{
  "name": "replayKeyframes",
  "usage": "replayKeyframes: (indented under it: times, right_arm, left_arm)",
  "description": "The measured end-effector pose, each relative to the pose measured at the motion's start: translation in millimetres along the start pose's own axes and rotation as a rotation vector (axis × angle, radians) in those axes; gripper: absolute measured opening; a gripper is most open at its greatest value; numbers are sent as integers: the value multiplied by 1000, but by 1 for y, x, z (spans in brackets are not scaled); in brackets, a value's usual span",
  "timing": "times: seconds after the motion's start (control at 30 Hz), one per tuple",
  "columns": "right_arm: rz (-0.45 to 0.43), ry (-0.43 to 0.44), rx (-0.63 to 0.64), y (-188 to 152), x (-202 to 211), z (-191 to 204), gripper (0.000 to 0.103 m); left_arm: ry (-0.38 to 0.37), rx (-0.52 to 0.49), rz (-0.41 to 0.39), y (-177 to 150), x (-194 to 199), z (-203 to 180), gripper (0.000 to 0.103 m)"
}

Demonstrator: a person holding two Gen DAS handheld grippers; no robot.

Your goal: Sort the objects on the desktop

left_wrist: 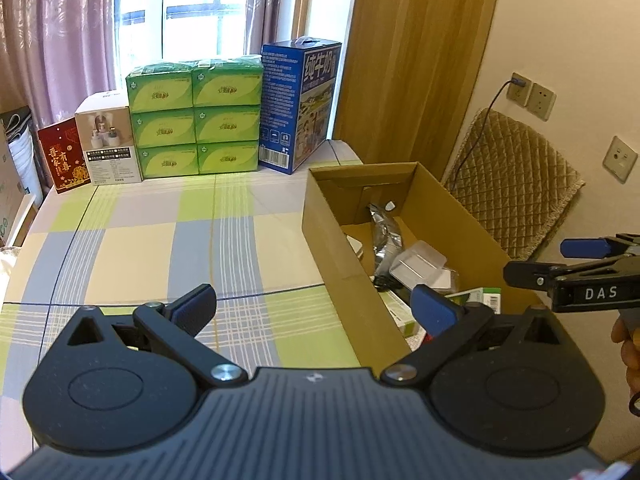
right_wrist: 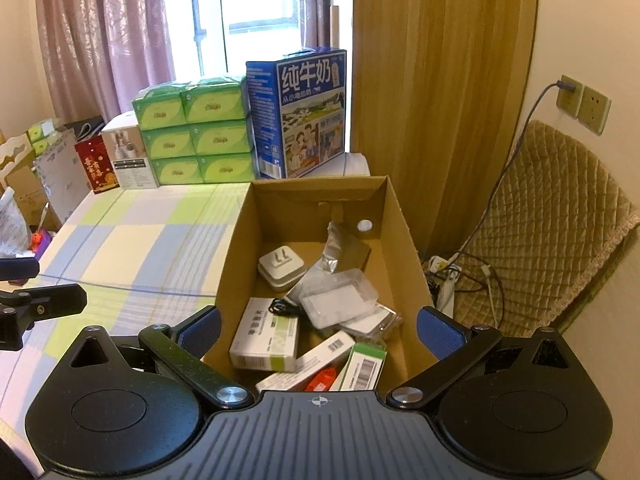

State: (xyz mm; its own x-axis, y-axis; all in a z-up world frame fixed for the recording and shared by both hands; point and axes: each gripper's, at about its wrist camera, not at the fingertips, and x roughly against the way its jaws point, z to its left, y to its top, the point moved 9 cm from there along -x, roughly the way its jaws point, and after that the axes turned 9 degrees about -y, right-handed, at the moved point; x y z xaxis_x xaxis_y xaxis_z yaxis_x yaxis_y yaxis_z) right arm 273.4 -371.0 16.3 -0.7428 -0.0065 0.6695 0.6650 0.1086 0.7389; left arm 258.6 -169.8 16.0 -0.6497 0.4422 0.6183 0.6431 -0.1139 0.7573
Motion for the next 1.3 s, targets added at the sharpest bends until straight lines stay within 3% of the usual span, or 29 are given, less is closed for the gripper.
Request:
replayKeyframes:
  times: [0.9, 1.3]
  right_arm:
    - [-16, -5, -49, -38, 67, -6, 101]
    - [-9, -8, -62, -51, 81, -9, 101]
  left_arm:
    - [-25, 46, -5, -42, 49, -16, 102]
    - [8, 28, -11, -49, 60, -16, 102]
